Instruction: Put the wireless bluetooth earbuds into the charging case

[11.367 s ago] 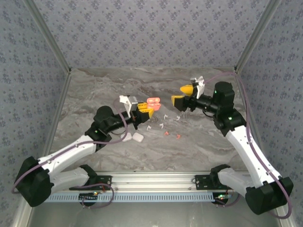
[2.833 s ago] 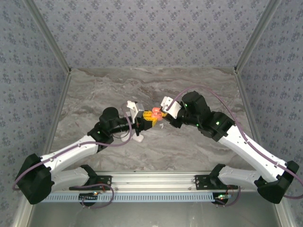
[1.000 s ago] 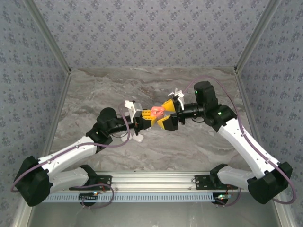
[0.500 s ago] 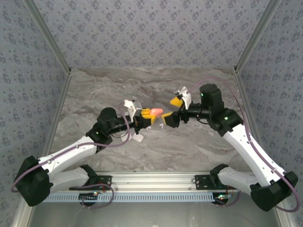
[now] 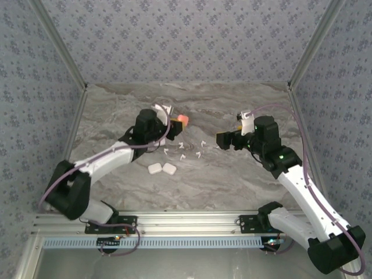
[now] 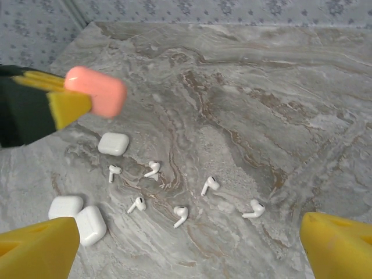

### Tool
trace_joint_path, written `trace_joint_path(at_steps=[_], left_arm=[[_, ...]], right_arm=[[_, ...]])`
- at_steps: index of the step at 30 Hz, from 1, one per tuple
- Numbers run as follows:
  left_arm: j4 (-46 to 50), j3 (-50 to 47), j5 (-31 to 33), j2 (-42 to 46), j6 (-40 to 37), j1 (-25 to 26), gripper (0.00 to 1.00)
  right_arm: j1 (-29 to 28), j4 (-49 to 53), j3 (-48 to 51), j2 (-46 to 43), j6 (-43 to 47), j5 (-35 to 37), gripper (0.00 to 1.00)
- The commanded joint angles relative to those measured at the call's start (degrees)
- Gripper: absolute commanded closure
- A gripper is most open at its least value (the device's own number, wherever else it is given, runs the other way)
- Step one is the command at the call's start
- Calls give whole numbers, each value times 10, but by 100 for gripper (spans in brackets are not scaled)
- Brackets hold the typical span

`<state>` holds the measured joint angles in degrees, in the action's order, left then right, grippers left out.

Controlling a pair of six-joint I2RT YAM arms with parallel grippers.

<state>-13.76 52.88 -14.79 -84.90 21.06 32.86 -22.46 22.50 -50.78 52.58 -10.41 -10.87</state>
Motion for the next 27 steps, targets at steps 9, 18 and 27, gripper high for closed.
trace_joint_path(at_steps=[9,18,27], left_arm=[[183,245,-101,-267,95,-57,100],[201,321,-131,-367,114,-71,100],[223,344,-130,-409,111,-79,68]], right_arm=[[-6,21,6,-22,-18,43,0],[-9,28,13,-14,-12,48,0],[-12,29,13,-6,-5,58,0]])
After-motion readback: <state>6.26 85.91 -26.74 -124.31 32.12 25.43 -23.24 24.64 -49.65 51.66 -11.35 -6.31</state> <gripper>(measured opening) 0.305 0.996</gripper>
